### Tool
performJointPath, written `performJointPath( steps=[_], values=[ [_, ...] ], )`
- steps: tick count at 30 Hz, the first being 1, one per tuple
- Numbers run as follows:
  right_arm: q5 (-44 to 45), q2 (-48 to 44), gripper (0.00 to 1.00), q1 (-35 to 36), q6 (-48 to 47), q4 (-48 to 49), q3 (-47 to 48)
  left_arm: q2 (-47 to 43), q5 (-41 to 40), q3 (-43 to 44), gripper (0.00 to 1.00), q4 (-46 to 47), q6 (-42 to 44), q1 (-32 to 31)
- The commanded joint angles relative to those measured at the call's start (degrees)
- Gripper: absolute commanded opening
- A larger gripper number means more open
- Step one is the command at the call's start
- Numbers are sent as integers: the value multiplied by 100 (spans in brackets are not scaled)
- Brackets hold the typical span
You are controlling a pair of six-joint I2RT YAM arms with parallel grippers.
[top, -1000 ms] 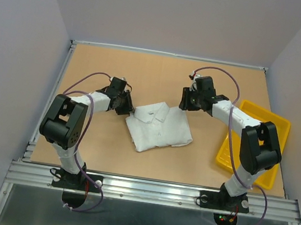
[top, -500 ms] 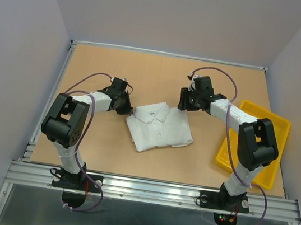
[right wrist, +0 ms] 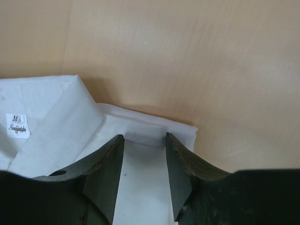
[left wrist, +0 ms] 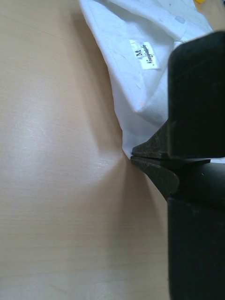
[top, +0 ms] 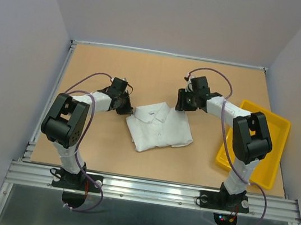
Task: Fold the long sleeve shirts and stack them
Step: Neatly place the folded shirt to the corner
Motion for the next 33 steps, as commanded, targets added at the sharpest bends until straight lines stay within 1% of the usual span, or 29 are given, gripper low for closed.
performJointPath(
  steps=[1, 5, 8, 9, 10, 14, 25, 33],
  values=[
    [-75, 117, 47, -11, -13, 114, 419, 82, -102, -41, 6, -246, 110, -47],
    [-49, 170, 43, -11, 5, 123, 367, 65, -145, -93, 5, -246, 75, -47],
    [31, 161, 29, -11, 22, 140, 279, 56, -154, -138, 4, -220, 31, -47],
    [57, 153, 19, -2, 40, 149, 261, 56, -163, -155, 4, -211, 23, -47],
    [109, 126, 13, -2, 40, 158, 226, 47, -181, -173, 3, -211, 5, -47],
    [303, -75, 1, -11, 84, 175, 121, 21, -225, -199, 3, -220, -39, -47],
    [1181, -559, 1, -11, 532, 166, -301, -111, -383, -331, 3, -167, -232, -38],
    [1323, -472, 1, -20, 567, 166, -284, -155, -409, -384, 3, -158, -285, 6]
  ],
)
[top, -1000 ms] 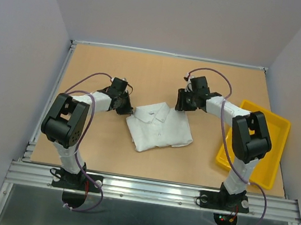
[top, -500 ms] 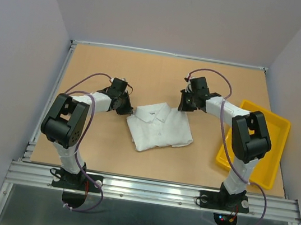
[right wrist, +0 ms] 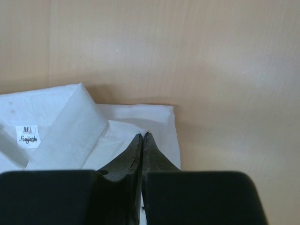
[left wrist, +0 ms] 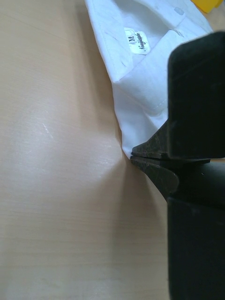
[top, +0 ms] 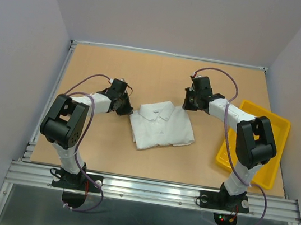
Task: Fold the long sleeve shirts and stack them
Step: Neatly place the folded shirt to the corner
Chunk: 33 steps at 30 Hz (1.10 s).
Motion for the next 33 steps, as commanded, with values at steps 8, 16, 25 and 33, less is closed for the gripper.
performJointPath(
  steps=[8, 16, 25, 33],
  values=[
    [203, 12, 7, -20, 113, 151, -58, -278, -245, -165, 14, -302, -63, 41],
    [98, -330, 36, -20, 104, 142, 144, -709, -535, 186, 43, -618, -107, 129],
    [-471, -919, 57, -20, 499, 151, 21, -1990, -746, 74, 82, -865, -352, 147],
    [-1800, -692, 39, -20, 1298, 1344, -532, -2362, -291, -717, 38, 362, -993, -1197]
  ],
)
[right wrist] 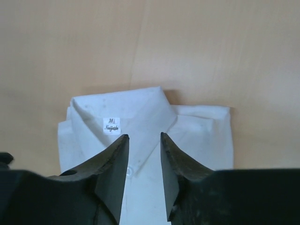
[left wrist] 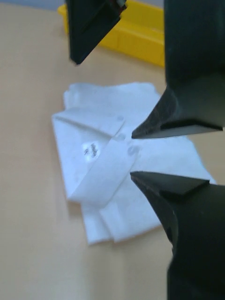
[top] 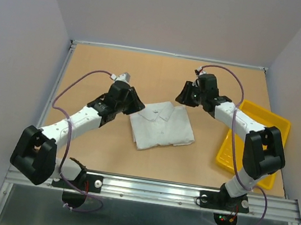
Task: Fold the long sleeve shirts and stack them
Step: Neatly place the folded shirt to the corner
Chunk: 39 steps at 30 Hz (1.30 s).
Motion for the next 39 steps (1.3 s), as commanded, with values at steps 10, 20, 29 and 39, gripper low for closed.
performJointPath(
  steps=[10, 20, 29, 39],
  values=[
    [-1316, 958, 28, -509, 1577, 3530, -1548, 598, 409, -2132, 2, 2544, -1639, -545],
    [-1158, 1004, 29, -1133, 1307, 3999, -2243, 617, 172, -2792, 1, 2537, -1973, -536],
    [-596, -516, 43, -1221, 330, 2199, -1980, -473, -690, -2090, 37, 886, -1429, -536],
    [-1052, -2256, 73, -1160, 831, 844, -2735, -730, -339, -1957, 79, 23, -1296, -624]
  ],
)
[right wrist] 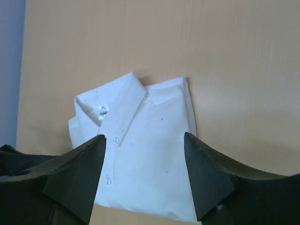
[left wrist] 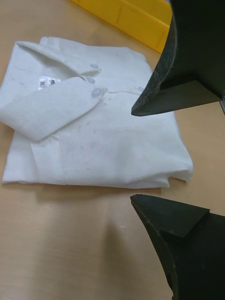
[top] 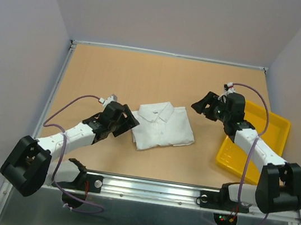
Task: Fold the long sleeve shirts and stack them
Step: Neatly place the folded shirt to the corner
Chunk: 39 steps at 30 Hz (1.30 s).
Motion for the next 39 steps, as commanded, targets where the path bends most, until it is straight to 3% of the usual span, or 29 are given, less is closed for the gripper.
performJointPath(
  steps=[1, 11, 12, 14, 19, 20, 25, 31, 34, 38, 39],
  values=[
    [-268, -726, 74, 62, 293, -743, -578, 180, 149, -29, 79, -484, 127, -93],
    [-470, -1853, 78, 167, 874, -1095, -1458, 1402, 466, 173, 47, -106, 91, -400],
    [-453, -1897, 78, 167, 909, -1113, -1528, 1576, 448, 243, 38, -115, 91, -392],
    [-453, -1915, 78, 167, 901, -1113, -1555, 1744, 326, 357, 28, -106, 153, -374],
    [-444, -1898, 78, 167, 865, -1148, -1476, 2421, 18, 1042, 11, -343, 749, 99],
    [-444, -1898, 78, 167, 839, -1157, -1450, 2526, -87, 1174, 7, -439, 1038, 422],
    [-426, -1871, 78, 167, 699, -1244, -1265, 3177, -544, 2263, 6, -1193, 2067, 1321],
    [-373, -1740, 78, 159, 338, -1403, -957, 4135, -1668, 3994, 11, -2127, 3430, 2200],
    [-382, -1652, 78, 167, 233, -1429, -878, 4636, -2143, 4777, 23, -2338, 3948, 2586],
    [-382, -1625, 78, 167, 171, -1456, -843, 4909, -2127, 5630, 56, -2593, 4099, 3017],
    [-435, -1634, 79, 167, 154, -1464, -826, 4840, -2083, 5805, 69, -2628, 4056, 3079]
  ],
)
